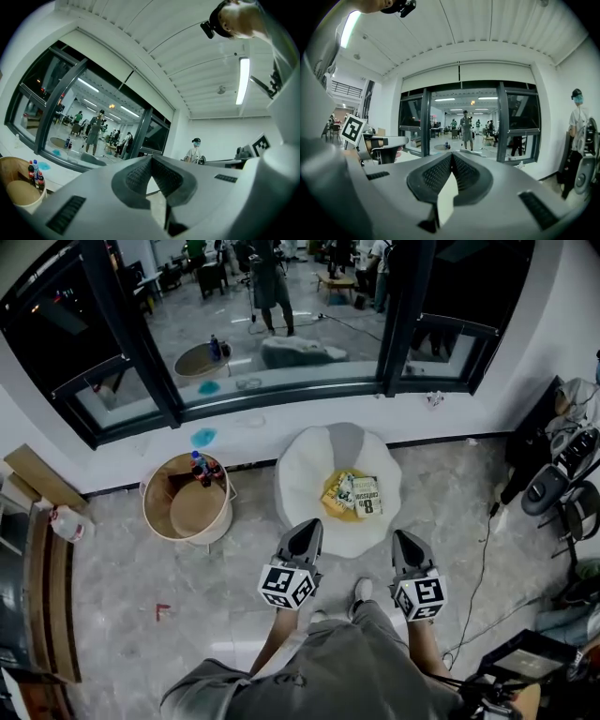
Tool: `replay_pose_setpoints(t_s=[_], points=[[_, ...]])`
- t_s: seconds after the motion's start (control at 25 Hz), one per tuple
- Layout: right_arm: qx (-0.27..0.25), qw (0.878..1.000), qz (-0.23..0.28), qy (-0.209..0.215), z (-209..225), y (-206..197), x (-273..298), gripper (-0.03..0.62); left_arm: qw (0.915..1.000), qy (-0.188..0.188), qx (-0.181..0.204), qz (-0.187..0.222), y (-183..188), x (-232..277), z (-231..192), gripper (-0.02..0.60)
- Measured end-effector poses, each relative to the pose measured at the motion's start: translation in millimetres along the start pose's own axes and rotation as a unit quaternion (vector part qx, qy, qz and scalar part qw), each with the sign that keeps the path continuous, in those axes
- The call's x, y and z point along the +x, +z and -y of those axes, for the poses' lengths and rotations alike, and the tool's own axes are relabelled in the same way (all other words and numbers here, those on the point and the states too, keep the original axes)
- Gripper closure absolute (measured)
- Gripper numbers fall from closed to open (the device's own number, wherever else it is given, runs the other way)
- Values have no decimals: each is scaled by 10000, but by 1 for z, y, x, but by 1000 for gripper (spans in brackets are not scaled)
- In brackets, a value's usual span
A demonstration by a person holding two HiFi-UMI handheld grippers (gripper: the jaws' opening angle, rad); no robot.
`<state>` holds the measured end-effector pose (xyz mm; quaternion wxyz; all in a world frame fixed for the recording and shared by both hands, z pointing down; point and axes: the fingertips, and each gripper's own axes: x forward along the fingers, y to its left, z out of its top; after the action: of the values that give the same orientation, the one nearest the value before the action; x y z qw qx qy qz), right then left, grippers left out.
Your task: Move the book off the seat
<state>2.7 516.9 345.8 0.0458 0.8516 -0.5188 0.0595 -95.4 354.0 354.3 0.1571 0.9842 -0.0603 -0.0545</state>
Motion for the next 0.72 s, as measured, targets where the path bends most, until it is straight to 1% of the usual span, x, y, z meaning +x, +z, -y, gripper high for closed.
replay_pose_setpoints(t_s=[0.24, 0.32, 0.44, 0.56, 0.72], points=[[10, 9979, 245, 599, -20, 0, 54, 579, 9985, 519, 128, 154, 8, -2, -35, 571], [-30, 9966, 316, 759, -18, 4, 70, 579, 9970, 718, 166, 228, 13, 4, -42, 571], [19, 9942, 346, 1019, 0, 15, 96, 579, 9933, 1081, 149, 381, 22, 24, -44, 571], [62, 9907, 460, 1282, 23, 29, 132, 579, 9881, 1411, 158, 584, 32, 58, -48, 571], [31, 9867, 680, 1479, 61, 52, 176, 579, 9854, 1496, 422, 688, 44, 117, -45, 571]])
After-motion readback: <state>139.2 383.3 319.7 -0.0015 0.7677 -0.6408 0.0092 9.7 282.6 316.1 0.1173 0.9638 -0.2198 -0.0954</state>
